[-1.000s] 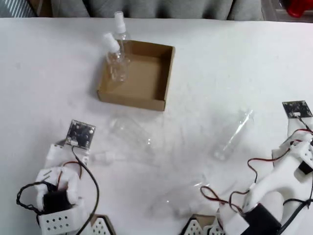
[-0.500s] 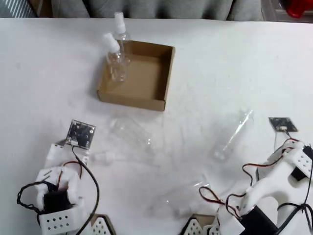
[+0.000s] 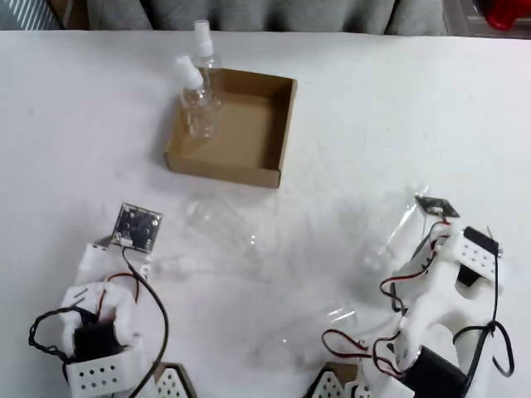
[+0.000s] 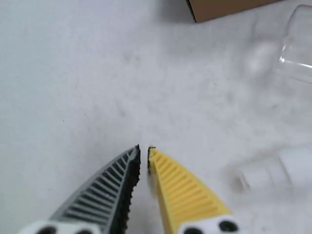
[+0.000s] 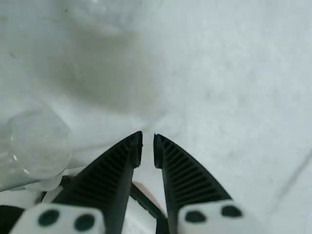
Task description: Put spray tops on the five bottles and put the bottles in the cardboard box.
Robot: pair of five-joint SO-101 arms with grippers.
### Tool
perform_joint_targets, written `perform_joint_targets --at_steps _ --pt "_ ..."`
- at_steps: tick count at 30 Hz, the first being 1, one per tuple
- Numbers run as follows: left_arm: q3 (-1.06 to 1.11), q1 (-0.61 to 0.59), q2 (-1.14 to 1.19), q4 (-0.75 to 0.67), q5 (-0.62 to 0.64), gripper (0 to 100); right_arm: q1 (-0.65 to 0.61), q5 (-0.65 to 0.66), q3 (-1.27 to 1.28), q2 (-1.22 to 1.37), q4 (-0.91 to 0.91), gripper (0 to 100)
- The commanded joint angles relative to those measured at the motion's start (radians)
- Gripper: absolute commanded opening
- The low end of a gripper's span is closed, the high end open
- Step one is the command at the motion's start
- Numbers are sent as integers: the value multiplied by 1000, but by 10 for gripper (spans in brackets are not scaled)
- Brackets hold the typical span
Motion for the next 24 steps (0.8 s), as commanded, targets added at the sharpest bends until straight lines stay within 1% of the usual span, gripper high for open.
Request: perform_joint_targets --at_steps 1,5,12,14,16,20,22,24 --pt "-9 -5 -12 -3 -12 39 -8 -9 60 -62 -105 16" --pt "-68 -4 -7 8 -11 39 -16 -9 127 -127 -151 16" --pt "-331 -4 -5 150 -11 39 -16 -9 130 -105 -185 16" --pt "-410 -2 8 186 -28 39 -16 -9 126 -82 -194 16" --pt "-493 24 71 221 -61 39 -16 -3 121 -62 -194 16" --pt "-664 90 303 285 -115 39 -16 0 121 -54 -194 16" --pt "-744 125 432 308 -175 39 -16 0 121 -54 -196 16" --pt "-807 166 553 331 -275 39 -16 0 121 -50 -208 16"
